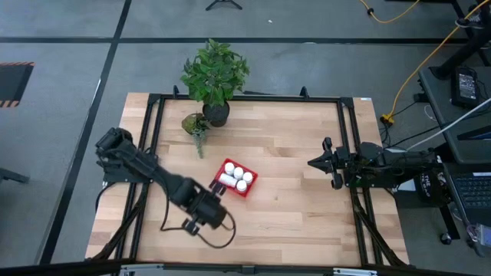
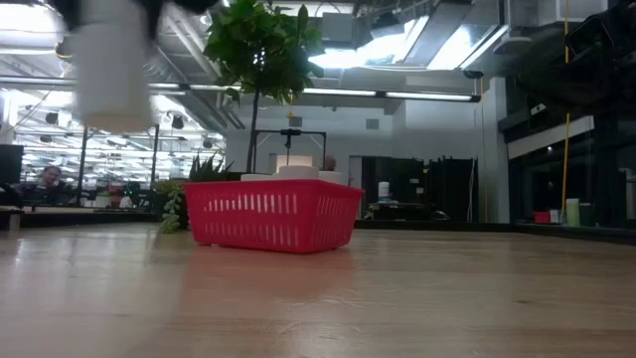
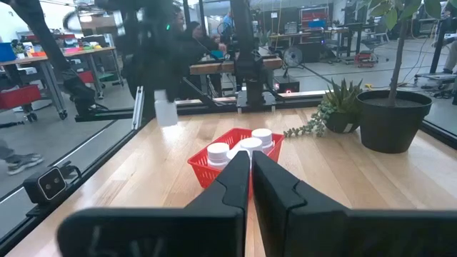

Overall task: Pick and place pill bottles into a basket
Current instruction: Put the white pill bottle into the bin, then adjust the white pill bottle into the bin

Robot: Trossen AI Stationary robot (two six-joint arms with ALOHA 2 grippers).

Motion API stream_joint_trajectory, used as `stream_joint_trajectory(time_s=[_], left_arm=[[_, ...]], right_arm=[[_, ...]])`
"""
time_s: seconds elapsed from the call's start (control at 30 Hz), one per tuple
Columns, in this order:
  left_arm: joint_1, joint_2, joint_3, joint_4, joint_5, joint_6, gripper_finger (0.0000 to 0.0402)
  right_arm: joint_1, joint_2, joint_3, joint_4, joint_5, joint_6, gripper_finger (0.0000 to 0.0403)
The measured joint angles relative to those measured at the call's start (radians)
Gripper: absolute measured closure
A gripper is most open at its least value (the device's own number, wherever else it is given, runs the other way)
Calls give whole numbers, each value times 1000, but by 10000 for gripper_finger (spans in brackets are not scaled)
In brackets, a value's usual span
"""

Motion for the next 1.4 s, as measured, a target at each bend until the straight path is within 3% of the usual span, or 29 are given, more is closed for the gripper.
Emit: stream_joint_trajectory(time_s=[0.27,0.6,0.77,0.97,1.17,1.4], left_arm=[[-77,0,-165,176,4,-145,244],[-86,1,-275,234,33,-166,244],[-86,0,-279,235,36,-169,240],[-86,1,-279,235,55,-174,185],[-86,0,-275,226,57,-207,159],[-85,1,-140,110,39,-194,135]], right_arm=[[0,0,0,0,0,0,381],[0,0,0,0,0,0,381],[0,0,0,0,0,0,381],[0,0,0,0,0,0,381],[0,0,0,0,0,0,381],[0,0,0,0,0,0,381]])
